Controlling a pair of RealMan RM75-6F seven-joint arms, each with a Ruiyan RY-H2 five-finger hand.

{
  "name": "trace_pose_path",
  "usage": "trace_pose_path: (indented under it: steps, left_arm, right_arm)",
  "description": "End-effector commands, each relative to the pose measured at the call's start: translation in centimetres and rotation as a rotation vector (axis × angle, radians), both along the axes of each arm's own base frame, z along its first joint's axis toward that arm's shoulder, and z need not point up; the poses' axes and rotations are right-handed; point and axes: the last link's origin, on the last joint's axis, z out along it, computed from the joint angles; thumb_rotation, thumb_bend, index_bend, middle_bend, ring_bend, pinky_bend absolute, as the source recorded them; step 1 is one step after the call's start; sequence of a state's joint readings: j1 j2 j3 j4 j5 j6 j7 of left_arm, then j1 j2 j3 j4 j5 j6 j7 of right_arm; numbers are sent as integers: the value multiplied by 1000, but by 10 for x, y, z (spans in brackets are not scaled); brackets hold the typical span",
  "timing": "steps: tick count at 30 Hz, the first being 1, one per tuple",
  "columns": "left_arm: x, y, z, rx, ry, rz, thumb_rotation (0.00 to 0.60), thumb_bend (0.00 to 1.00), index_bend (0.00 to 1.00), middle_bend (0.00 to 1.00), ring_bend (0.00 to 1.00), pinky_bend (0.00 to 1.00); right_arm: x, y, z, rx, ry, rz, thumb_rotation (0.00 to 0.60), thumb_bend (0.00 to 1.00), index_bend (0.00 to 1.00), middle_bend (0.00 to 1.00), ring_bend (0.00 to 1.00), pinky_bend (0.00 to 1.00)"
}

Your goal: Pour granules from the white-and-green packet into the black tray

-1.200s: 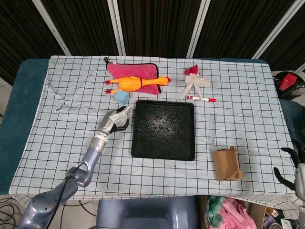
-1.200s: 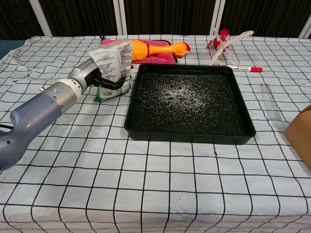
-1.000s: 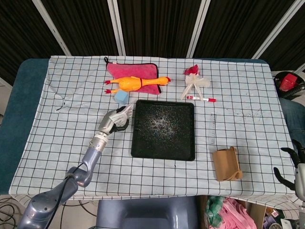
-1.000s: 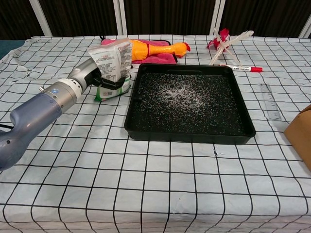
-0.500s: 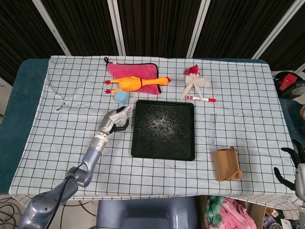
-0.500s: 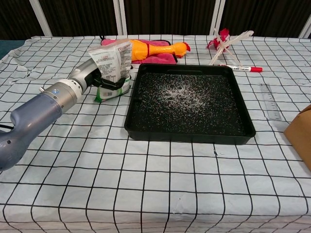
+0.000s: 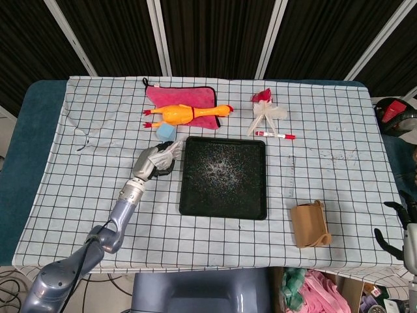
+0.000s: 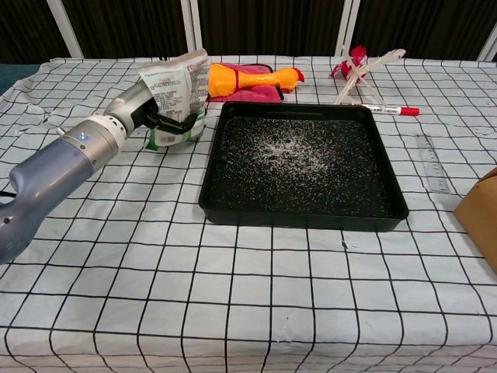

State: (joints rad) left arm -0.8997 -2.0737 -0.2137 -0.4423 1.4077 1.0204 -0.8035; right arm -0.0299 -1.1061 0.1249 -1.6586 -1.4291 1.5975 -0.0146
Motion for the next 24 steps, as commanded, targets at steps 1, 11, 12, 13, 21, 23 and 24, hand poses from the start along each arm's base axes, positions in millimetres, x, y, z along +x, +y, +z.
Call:
trace_pose_path:
  steps: [1,11,12,13,21,23,24]
  left_arm:
    - [5,3,13,35,25,-48,600,566,307,380,310,430]
    - [48,22,54,63,173,-184,600,589,342,434,310,438]
    - [53,22,57,59,202,-201,600,589,342,436,314,438]
    - [59,23,59,49,230,-215,600,589,344,439,319,438]
    - [105,32,70,-37,449,-306,600,594,363,452,328,438]
    - [114,34,69,-54,490,-324,600,595,365,451,328,439]
    - [118,34,69,-67,503,-329,600,595,365,451,328,438]
  right_arm:
    - [0,0,0,-2,-4,-2,600,245,299,86,145,291]
    - [-1,0,-1,-2,-24,-8,600,246,299,86,145,292]
    - [-1,0,-1,-2,-26,-9,600,246,299,86,145,292]
    - [-1,0,0,-3,-28,-11,600,246,299,86,144,292]
    - [-2,-1,0,-11,-41,-24,600,246,299,86,145,291]
    - [-3,-1,0,-10,-40,-26,600,246,299,86,145,291]
    - [-3,-1,0,-10,-41,-28,600,246,299,86,145,291]
